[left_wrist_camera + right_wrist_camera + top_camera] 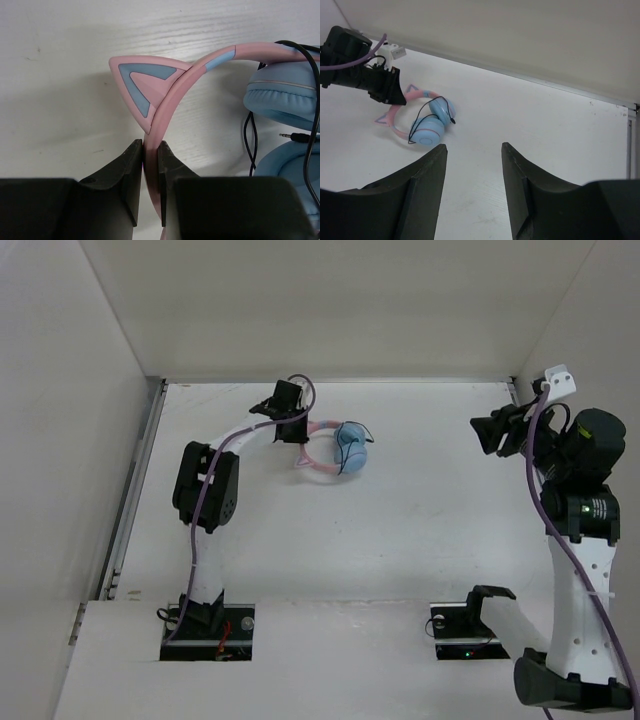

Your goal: Wrap the headphones

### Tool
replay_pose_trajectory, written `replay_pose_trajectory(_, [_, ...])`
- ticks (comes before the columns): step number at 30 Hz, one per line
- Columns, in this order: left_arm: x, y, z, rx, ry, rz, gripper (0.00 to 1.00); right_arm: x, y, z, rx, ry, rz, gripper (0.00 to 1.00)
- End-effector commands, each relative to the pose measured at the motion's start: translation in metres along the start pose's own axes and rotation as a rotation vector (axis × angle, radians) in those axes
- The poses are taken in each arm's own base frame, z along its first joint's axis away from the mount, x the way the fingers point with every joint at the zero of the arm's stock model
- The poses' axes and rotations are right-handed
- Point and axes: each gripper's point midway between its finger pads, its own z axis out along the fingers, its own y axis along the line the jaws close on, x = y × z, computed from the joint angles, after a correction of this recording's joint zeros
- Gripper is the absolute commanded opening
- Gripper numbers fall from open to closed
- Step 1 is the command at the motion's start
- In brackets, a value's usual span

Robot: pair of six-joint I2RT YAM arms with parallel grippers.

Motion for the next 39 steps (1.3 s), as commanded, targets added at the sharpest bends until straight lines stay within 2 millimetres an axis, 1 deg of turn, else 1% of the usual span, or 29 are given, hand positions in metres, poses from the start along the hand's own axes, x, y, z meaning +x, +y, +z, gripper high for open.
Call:
replay_pose_trajectory(1, [-0.059,-0.018,-0.017,0.099,-0.155,-0.040,0.02,-0.002,0.001,-0.004,-0.009,-0.012,0.037,0.53])
replay_pose_trajectory(5, [-0.057,-0.011,-0.007,0.104,-0.131,-0.052,0.04,-0.003,0.000,-0.005,-0.006,-0.016,0.054,0.53])
replay_pose_trajectory(7, [-0.054,-0.008,-0.002,0.111,-0.117,-0.059,0.06,-0.002,-0.001,-0.007,-0.005,-0.014,0.063,0.53])
replay_pose_trajectory(10, [-0.051,-0.005,0.002,0.111,-0.103,-0.066,0.07,-0.001,-0.002,-0.009,0.001,-0.011,0.067,0.53])
replay_pose_trajectory(16, [-0.048,-0.001,0.006,0.111,-0.091,-0.084,0.11,0.002,-0.003,-0.011,0.004,-0.001,0.068,0.53])
replay_pose_trajectory(20, [-0.044,-0.002,0.008,0.113,-0.077,-0.089,0.20,0.004,-0.003,-0.012,0.005,0.000,0.076,0.53])
replay_pose_trajectory(22, [-0.042,-0.003,0.008,0.120,-0.070,-0.090,0.22,0.006,-0.002,-0.013,0.002,0.002,0.078,0.53])
replay_pose_trajectory(26, [-0.042,-0.005,0.007,0.120,-0.072,-0.088,0.31,0.008,-0.001,-0.014,0.002,0.003,0.079,0.53])
replay_pose_trajectory(29, [-0.042,-0.003,0.004,0.113,-0.076,-0.083,0.34,0.010,0.000,-0.015,0.001,0.004,0.080,0.53])
replay_pose_trajectory(31, [-0.042,-0.001,0.001,0.108,-0.079,-0.085,0.39,0.010,0.001,-0.016,-0.002,0.002,0.078,0.53])
replay_pose_trajectory(32, [-0.042,-0.001,-0.001,0.108,-0.081,-0.085,0.39,0.011,0.001,-0.016,-0.002,0.003,0.079,0.53])
replay_pose_trajectory(35, [-0.051,0.003,-0.017,0.110,-0.105,-0.103,0.44,0.014,0.002,-0.017,-0.005,0.006,0.074,0.53])
replay_pose_trajectory(37, [-0.065,0.000,-0.039,0.128,-0.142,-0.136,0.48,0.020,0.002,-0.017,-0.001,0.014,0.070,0.53])
replay_pose_trajectory(39, [-0.082,-0.009,-0.071,0.163,-0.192,-0.160,0.52,0.031,-0.002,-0.017,0.015,0.029,0.058,0.53])
